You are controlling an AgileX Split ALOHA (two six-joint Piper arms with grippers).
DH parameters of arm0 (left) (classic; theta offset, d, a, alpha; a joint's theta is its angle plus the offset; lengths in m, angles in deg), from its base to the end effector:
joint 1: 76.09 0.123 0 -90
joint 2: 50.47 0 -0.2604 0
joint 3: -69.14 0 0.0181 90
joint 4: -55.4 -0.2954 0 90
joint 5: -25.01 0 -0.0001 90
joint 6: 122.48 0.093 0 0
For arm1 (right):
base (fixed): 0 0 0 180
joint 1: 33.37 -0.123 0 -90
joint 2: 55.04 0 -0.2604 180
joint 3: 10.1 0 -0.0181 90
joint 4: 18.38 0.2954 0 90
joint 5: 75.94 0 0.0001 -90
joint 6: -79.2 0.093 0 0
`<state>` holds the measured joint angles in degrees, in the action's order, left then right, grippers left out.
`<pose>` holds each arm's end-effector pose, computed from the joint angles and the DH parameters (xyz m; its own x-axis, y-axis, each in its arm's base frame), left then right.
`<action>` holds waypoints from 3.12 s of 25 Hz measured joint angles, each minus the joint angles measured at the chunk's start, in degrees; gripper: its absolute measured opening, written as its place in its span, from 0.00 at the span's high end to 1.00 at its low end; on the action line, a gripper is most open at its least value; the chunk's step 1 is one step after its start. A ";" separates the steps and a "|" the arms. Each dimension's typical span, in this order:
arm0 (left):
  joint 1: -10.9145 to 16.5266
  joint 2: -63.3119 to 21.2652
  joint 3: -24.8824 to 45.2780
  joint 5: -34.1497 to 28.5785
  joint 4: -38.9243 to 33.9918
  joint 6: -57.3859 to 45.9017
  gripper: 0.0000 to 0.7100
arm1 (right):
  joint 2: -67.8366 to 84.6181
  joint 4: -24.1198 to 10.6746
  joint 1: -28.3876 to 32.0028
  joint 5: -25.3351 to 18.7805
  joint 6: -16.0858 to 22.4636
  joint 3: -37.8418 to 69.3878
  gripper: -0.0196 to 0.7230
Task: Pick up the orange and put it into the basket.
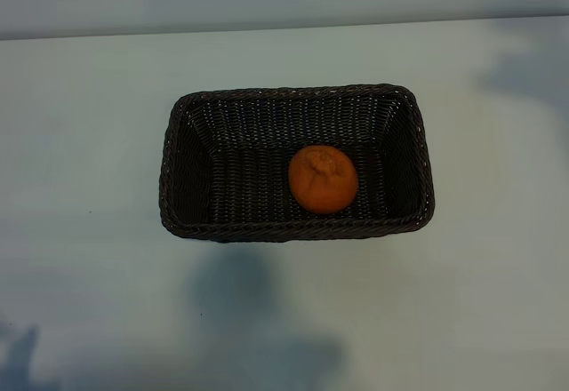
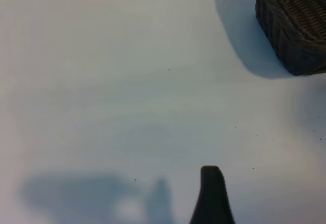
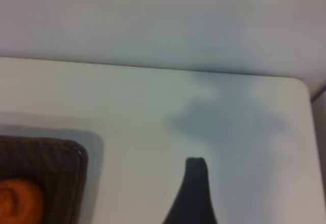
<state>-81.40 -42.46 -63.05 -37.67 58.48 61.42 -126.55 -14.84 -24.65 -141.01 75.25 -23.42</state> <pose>0.0573 -0.0098 0.2958 -0.4683 0.0870 -0.8793 0.1547 0.9878 0.0154 0.2346 -0.0307 0.4901 -0.5455 0.0404 -0.8371 0.0818 0.9966 -0.0052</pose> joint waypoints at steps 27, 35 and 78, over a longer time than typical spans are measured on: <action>0.00 0.00 0.00 0.00 0.00 0.05 0.24 | 43.21 -3.03 0.00 -2.93 2.56 25.42 0.17; 0.00 0.00 0.00 0.00 0.00 0.10 0.24 | 50.60 -2.91 0.00 -1.98 3.04 30.09 0.17; 0.00 0.00 0.00 0.00 0.00 0.11 0.24 | 63.46 -5.59 -4.80 0.65 5.96 60.20 0.17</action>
<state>-81.40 -42.46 -63.05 -37.67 58.48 61.53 -63.09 -20.44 -29.45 -140.36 81.21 36.78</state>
